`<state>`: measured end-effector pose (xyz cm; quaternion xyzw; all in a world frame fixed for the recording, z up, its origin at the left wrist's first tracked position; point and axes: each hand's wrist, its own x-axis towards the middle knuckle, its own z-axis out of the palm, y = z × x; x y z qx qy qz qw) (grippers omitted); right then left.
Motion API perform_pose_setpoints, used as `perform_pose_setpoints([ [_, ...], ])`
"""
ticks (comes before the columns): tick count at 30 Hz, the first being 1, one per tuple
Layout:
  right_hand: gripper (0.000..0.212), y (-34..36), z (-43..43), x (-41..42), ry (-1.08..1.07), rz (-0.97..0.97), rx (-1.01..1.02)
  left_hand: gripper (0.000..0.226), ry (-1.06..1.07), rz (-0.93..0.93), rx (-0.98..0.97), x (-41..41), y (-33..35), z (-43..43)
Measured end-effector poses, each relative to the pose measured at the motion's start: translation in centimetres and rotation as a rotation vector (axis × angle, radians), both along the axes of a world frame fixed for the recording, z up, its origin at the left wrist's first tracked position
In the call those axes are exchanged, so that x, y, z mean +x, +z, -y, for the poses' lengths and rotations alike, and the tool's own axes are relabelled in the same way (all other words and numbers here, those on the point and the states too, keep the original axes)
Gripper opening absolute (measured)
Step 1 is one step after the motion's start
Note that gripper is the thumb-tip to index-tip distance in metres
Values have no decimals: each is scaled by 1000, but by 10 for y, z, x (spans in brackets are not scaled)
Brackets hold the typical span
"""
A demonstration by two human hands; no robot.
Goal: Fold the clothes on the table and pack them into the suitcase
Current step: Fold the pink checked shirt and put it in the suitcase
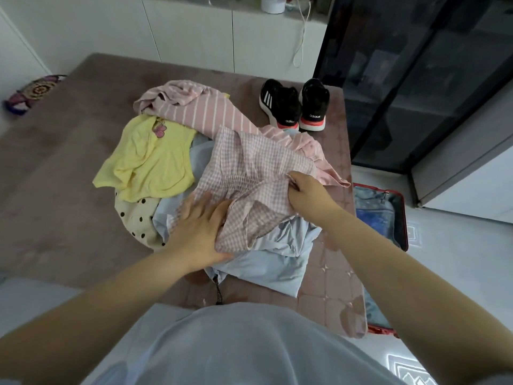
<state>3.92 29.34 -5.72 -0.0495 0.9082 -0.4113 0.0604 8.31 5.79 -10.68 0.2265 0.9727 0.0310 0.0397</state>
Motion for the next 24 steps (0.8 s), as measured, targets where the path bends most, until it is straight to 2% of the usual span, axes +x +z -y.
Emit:
perform_pose_setpoints([
  [2,22,-3,-1,-7,-105,96,-84,75,6,-165,100,-6,0,0],
  [4,25,-6,-4,-10,-196,200,-173,46,5,-147,171,-16,15,1],
  [5,25,-9,-7,-11,-242,250,-224,36,19,-69,197,-25,28,1],
  [7,25,-11,-11,-16,-331,323,-345,26,61,254,249,-52,55,2],
  [9,24,-9,-15,-21,-420,377,-450,28,95,575,244,-91,81,0],
  [10,22,-11,-16,-25,-451,388,-454,28,98,643,200,-110,91,-2],
  [11,19,-14,-17,-28,-476,386,-437,27,95,630,140,-129,101,-6],
  [13,14,-20,-16,-31,-508,398,-371,23,108,457,39,-162,113,-13],
  [15,30,-26,-15,-32,-552,419,-296,30,137,289,13,-183,120,-20],
  [16,34,-27,-15,-33,-574,428,-273,41,126,252,48,-188,122,-24],
  [18,36,-30,-19,-33,-629,449,-252,73,41,273,157,-185,126,-34],
  [20,30,-34,-26,-35,-641,446,-228,100,-110,377,245,-166,130,-38],
  [22,28,-41,-32,-37,-655,438,-210,101,-264,415,215,-142,126,-31],
  [24,24,-43,-34,-38,-665,424,-208,97,-356,335,154,-128,113,-15],
])
